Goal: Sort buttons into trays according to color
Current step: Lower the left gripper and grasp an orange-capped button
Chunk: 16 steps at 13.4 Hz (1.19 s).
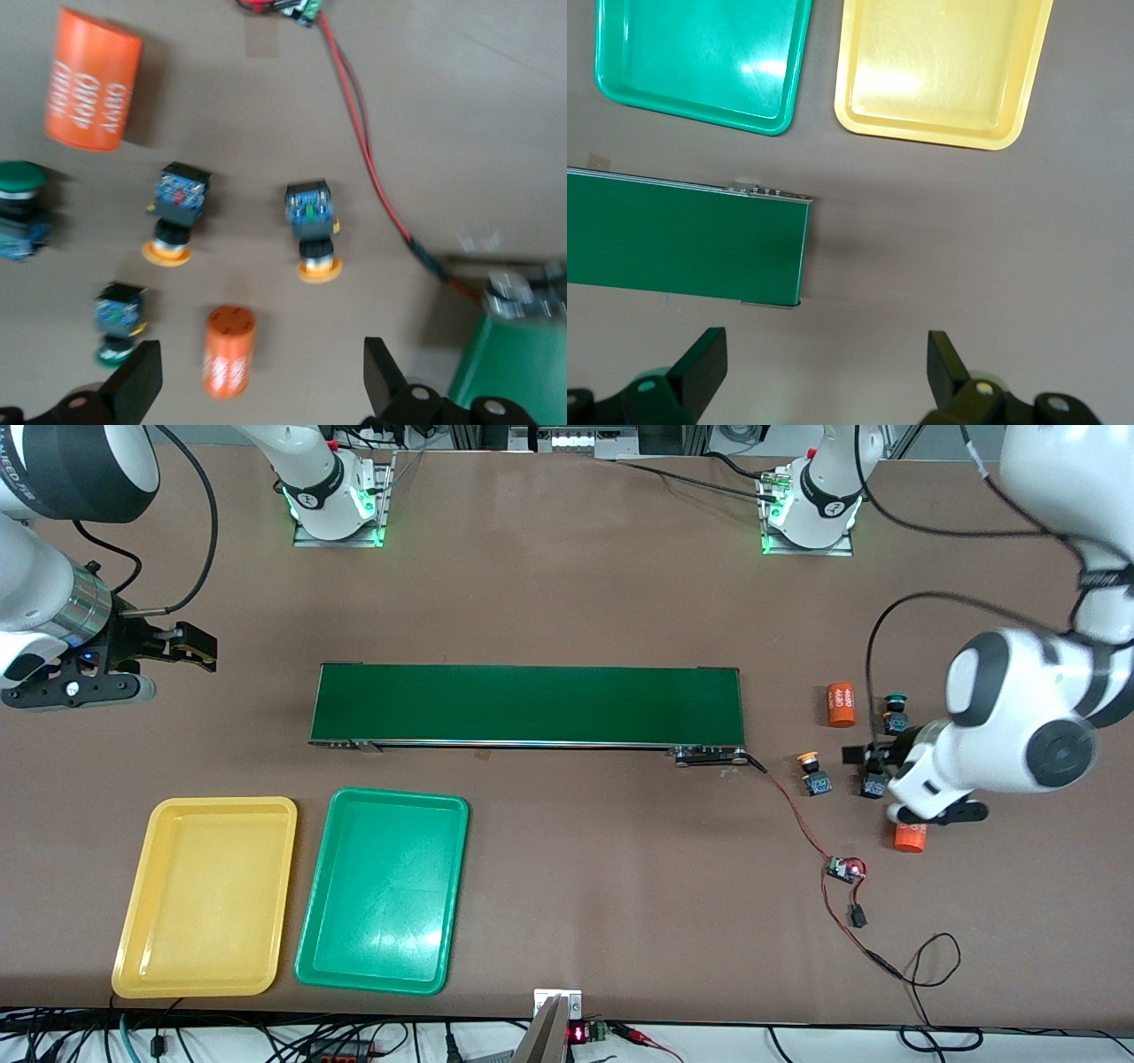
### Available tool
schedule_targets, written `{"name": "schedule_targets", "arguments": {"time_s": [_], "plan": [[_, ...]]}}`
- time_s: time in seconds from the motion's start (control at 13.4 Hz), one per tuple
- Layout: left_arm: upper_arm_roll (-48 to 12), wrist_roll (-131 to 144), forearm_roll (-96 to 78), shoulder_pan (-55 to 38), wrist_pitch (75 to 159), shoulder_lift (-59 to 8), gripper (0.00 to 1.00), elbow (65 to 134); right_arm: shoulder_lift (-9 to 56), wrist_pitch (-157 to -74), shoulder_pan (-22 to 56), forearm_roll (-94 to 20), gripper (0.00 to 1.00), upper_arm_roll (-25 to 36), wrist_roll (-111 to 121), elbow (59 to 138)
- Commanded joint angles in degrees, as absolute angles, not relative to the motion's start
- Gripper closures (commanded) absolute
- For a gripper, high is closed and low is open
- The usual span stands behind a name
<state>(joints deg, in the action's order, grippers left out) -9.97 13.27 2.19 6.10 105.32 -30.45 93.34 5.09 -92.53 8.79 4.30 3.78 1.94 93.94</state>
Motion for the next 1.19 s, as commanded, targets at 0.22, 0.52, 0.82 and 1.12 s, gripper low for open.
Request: {"name": "schedule_targets", "arguments": {"time_s": [0.22,0.52,0.82,1.12], "plan": [[-10.5,19.4,12.0,3.1,115.8,-38.2,0.00,93.0,4.7,-92.4,7.8,4.4,0.00,3.9,1.1,95.1],[-11.0,19.5,11.6,3.4,117.0,-40.7,0.08,93.2,4.7,-92.2,8.3,4.5,0.00,3.9,1.1,95.5],[-11.0,19.6,11.5,3.7,117.7,-41.6,0.46,94.7,4.0,-92.5,8.3,4.5,0.00,3.9,1.1,97.1],[-11.3,20.0,10.0,3.2,116.2,-40.5,0.74,94.0,3.8,-92.5,8.3,4.6,0.00,3.9,1.1,97.3]]}}
